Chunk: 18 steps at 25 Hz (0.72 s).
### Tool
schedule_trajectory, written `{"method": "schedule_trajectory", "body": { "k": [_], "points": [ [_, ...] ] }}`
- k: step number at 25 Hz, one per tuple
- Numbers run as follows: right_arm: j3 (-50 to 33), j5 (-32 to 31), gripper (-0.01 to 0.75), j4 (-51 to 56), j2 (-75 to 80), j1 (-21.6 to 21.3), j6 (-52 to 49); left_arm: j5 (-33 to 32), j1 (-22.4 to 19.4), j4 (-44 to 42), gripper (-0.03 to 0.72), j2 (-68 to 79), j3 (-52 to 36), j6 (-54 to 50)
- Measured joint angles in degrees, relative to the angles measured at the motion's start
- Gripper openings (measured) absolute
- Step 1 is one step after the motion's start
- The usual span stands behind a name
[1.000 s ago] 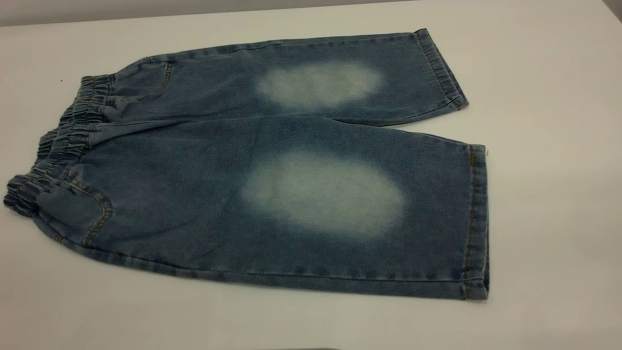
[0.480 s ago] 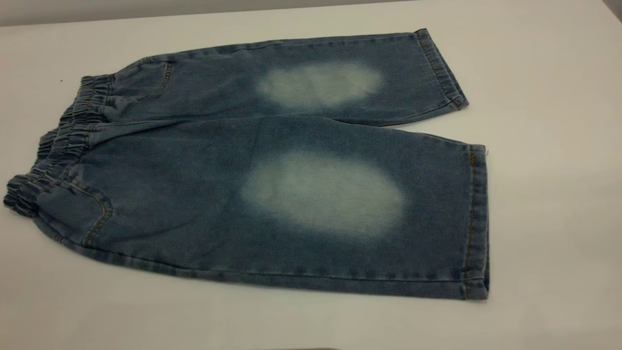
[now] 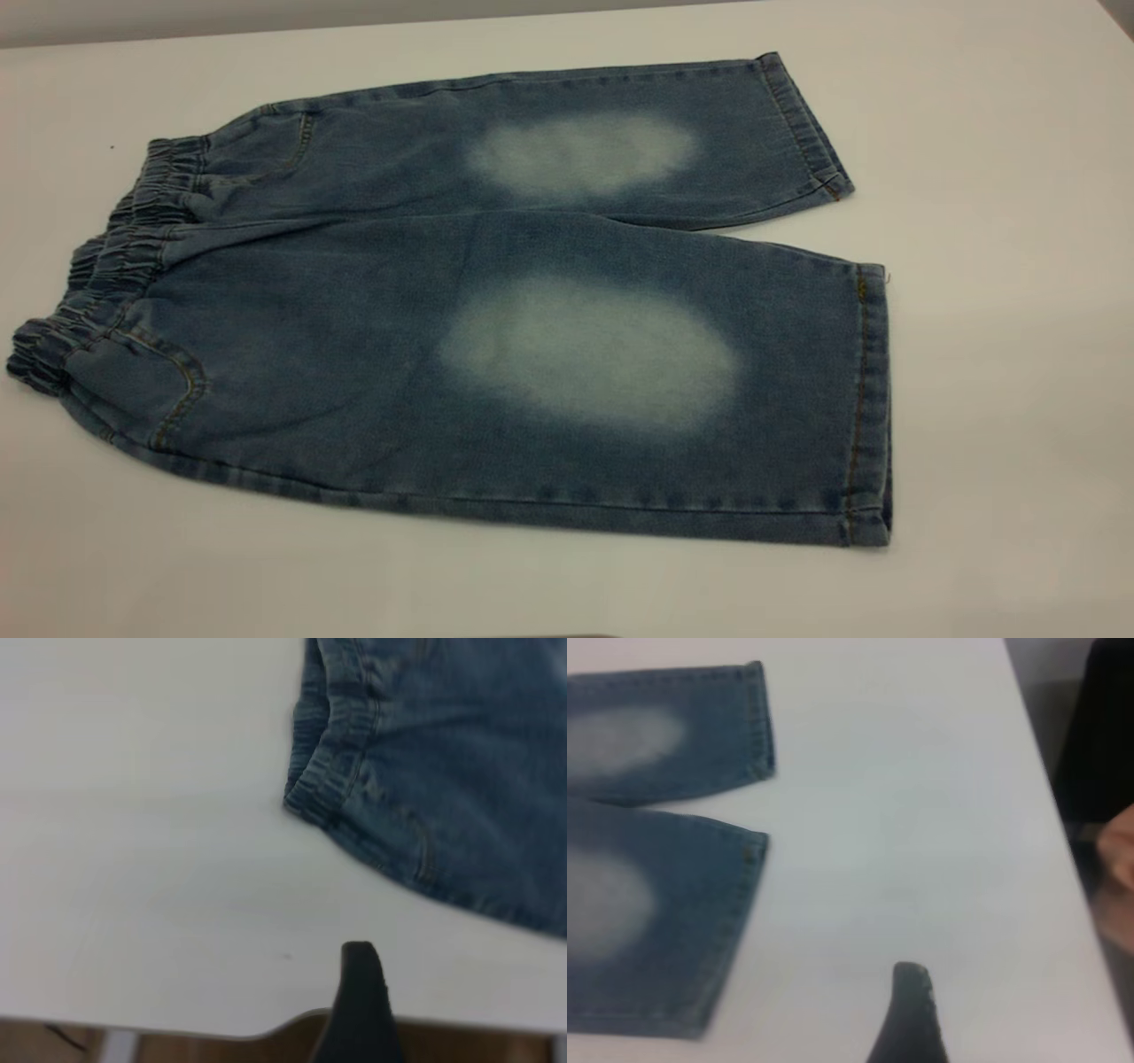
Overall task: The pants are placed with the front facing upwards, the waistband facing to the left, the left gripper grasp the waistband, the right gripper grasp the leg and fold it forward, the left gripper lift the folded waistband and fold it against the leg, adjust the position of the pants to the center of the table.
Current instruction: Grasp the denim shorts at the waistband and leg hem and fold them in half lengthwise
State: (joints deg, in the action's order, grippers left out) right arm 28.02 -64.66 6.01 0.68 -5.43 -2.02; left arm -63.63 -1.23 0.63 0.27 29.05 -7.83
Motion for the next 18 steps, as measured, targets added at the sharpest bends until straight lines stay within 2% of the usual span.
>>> {"method": "schedule_trajectory", "body": {
  "k": [4,11,18],
  "points": [
    [5.11,0.73,0.496,3.04,5.96,0.00,-0.57,3.95,0.00,-0.96,0.515,8.61,2.43,-6.39],
    [13.49,5.58,0.496,6.74,23.60,0.00,2.02,11.91,0.00,-1.42,0.515,36.55,6.50,-7.04],
    [14.85,8.19,0.496,8.36,35.08,0.00,3.56,17.17,-0.06,-5.54,0.515,66.44,13.21,-10.37]
  ]
}}
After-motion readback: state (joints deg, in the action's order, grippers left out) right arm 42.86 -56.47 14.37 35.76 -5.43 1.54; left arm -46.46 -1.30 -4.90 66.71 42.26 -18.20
